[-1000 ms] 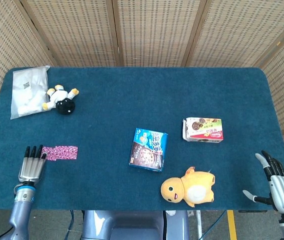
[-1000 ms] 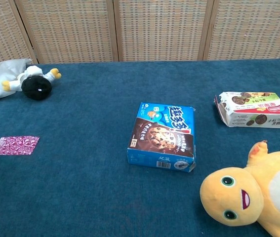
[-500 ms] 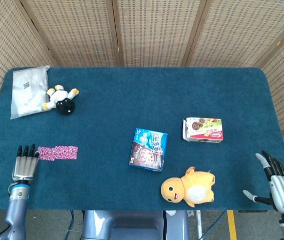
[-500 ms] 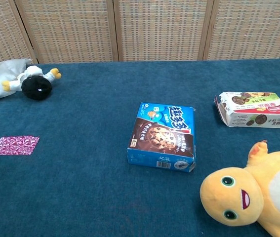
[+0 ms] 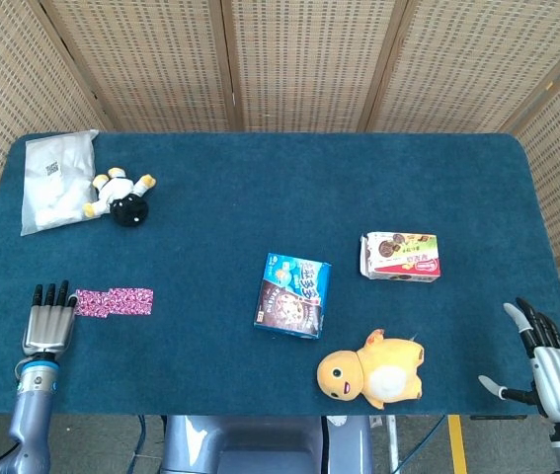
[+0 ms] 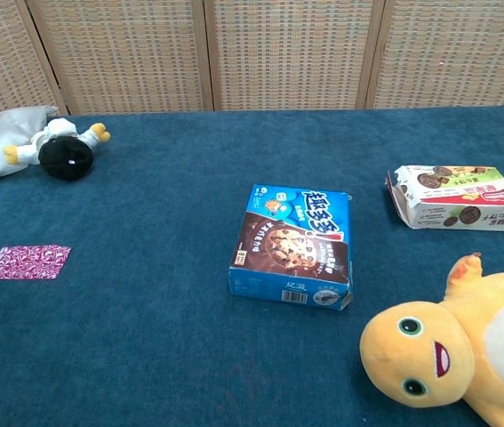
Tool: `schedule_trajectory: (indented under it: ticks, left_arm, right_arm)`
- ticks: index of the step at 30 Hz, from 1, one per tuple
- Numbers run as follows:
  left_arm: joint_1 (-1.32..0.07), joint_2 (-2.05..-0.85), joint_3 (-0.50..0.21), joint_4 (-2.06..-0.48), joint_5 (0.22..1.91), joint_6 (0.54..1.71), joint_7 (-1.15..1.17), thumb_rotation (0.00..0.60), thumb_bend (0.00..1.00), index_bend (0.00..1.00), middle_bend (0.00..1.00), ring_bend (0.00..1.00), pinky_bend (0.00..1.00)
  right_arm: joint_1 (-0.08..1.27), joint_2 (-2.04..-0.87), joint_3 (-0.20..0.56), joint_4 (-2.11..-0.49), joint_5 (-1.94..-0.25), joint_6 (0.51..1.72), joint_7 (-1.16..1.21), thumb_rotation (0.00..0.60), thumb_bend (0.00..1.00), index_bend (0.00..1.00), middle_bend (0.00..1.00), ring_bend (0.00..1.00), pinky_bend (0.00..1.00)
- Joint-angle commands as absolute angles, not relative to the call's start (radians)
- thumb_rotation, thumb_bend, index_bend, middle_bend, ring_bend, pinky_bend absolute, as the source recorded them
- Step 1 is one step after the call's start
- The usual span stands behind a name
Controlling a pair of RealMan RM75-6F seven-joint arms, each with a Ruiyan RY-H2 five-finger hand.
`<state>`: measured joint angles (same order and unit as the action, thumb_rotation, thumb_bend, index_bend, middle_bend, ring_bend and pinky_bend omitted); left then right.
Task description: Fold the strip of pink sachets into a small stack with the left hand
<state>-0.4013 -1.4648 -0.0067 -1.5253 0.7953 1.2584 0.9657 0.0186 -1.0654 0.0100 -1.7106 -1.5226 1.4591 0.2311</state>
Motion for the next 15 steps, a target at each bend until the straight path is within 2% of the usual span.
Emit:
schedule_trajectory:
  ticks: [1,10,15]
  left_arm:
    - [-0.404,-1.463,-0.010,-1.548,0.814,1.264,0.954,0.600,0.95,0.16,0.00,0.00,0.00]
    - [-0.433,-1.495,-0.013,-1.642,0.811,1.298,1.028,0.600,0.95,0.15,0.00,0.00,0.00]
    - [-0.449,-1.524,-0.010,-1.667,0.801,1.313,1.070,0.600,0.91,0.08,0.00,0.00,0.00]
  right_arm:
    - [0.018,-1.066,0.010,-1.710,-1.523,1.460,0.231,0.600,0.11,0.04,0.00,0.00,0.00]
    - [0.017,-1.062,0.010,-1.710,-1.522,1.461,0.241,0.600,0.10,0.04,0.00,0.00,0.00]
    - [0.017,-1.059,0.012,-1.708,-1.519,1.460,0.254,0.600,0.11,0.04,0.00,0.00,0.00]
